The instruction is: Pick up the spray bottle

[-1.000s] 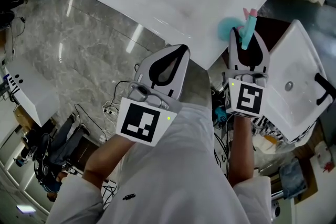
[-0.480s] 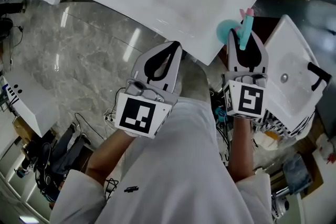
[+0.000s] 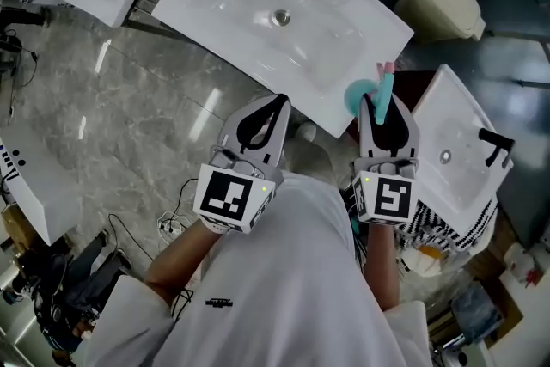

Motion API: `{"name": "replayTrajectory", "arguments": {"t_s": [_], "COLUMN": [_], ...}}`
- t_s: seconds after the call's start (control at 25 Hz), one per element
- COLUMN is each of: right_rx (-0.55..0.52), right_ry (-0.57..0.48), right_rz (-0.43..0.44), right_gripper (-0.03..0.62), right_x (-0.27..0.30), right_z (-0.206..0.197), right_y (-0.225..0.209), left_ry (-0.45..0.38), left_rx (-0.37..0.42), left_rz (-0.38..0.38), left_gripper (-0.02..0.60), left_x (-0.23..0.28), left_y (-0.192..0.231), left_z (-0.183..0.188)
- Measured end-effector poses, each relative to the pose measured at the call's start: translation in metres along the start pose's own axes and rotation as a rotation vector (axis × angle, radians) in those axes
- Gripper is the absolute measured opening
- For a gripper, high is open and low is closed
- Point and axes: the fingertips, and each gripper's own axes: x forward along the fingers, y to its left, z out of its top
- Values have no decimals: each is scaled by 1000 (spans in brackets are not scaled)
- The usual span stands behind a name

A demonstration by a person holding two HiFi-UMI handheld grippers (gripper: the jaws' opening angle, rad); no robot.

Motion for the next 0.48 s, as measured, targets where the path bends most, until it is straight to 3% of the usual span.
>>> {"name": "replayTrajectory", "arguments": {"t_s": [0.48], "right_rx": [-51], "right_ry": [-106], "right_rz": [49], "right_gripper": [129], "right_x": [-17], "right_z": [68], "right_y": [45], "left_ry": [-110], "left_rx": [16], "left_rz": [50], "left_gripper": [5], "left_x": [-46], "left_y": [34], "left_z": [42]}}
